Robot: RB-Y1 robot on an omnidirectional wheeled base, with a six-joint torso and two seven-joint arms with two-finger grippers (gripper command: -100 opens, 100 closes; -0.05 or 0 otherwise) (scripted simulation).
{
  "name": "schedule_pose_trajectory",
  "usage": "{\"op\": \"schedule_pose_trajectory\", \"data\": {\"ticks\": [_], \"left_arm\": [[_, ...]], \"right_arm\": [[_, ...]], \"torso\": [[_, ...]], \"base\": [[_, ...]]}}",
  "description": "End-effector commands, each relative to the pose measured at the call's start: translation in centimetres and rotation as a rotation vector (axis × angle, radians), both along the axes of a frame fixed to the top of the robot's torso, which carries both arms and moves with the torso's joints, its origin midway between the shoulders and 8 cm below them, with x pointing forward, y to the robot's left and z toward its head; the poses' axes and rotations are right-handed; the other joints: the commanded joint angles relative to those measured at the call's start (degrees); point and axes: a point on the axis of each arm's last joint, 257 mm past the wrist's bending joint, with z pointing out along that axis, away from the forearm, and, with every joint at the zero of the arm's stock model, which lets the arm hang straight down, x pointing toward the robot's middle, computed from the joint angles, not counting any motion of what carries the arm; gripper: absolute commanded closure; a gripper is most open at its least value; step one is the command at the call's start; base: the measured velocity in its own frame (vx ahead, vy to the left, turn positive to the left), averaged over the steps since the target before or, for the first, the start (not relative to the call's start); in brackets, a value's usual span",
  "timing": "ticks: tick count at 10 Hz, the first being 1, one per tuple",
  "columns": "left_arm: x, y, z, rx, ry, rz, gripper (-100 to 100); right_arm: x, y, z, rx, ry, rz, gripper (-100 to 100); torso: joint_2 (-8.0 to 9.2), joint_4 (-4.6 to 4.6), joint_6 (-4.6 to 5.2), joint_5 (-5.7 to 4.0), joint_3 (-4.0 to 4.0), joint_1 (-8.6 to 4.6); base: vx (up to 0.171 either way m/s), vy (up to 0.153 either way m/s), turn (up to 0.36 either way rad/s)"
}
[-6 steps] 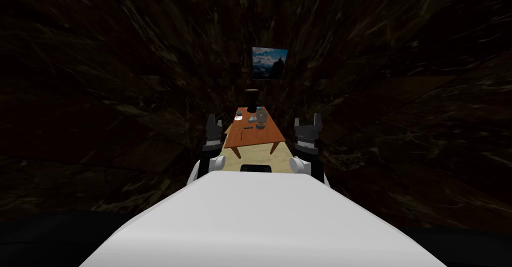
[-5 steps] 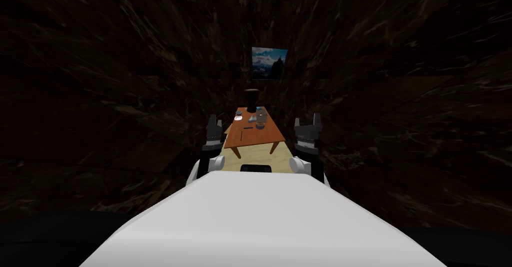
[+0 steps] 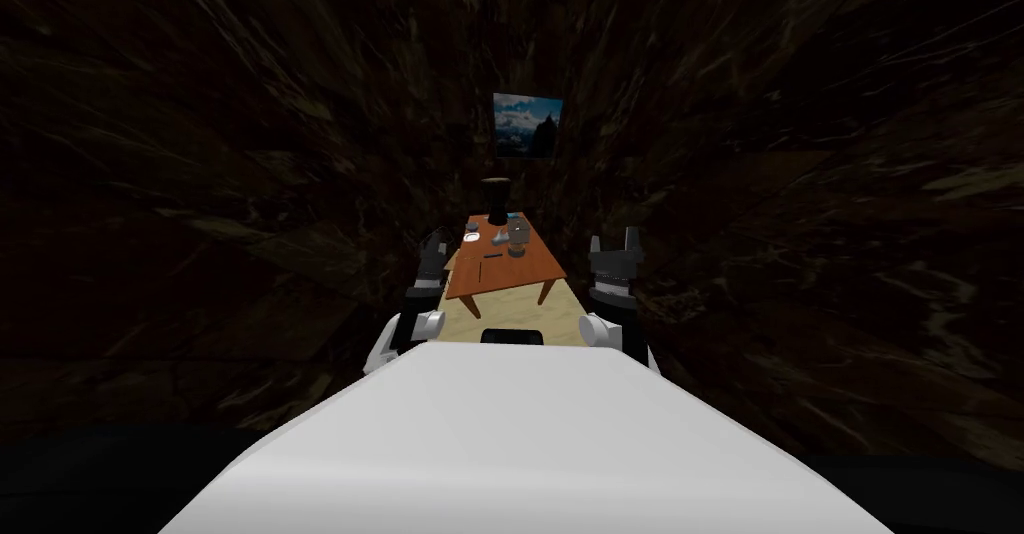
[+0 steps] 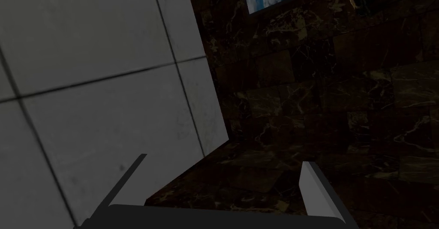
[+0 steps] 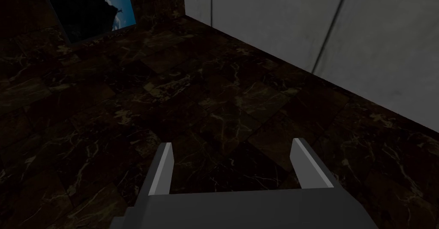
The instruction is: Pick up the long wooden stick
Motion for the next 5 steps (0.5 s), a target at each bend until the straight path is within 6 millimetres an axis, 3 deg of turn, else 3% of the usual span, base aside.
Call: {"op": "schedule_pose_trajectory", "data": {"ticks": [1, 5], "left_arm": [[1.1, 1.0, -1.9, 0.039, 0.055, 0.016, -100], [3.4, 3.5, -5.8, 0.106, 0.173, 0.064, -100]], "right_arm": [[0.0, 0.0, 0.0, 0.000, 0.000, 0.000, 0], [0.0, 0.0, 0.0, 0.000, 0.000, 0.000, 0]], "torso": [[0.00, 0.00, 0.00, 0.00, 0.00, 0.00], [-0.04, -0.01, -0.03, 0.00, -0.02, -0.01]], "base": [[-0.026, 0.061, -0.176], [-0.027, 0.053, -0.164]]}}
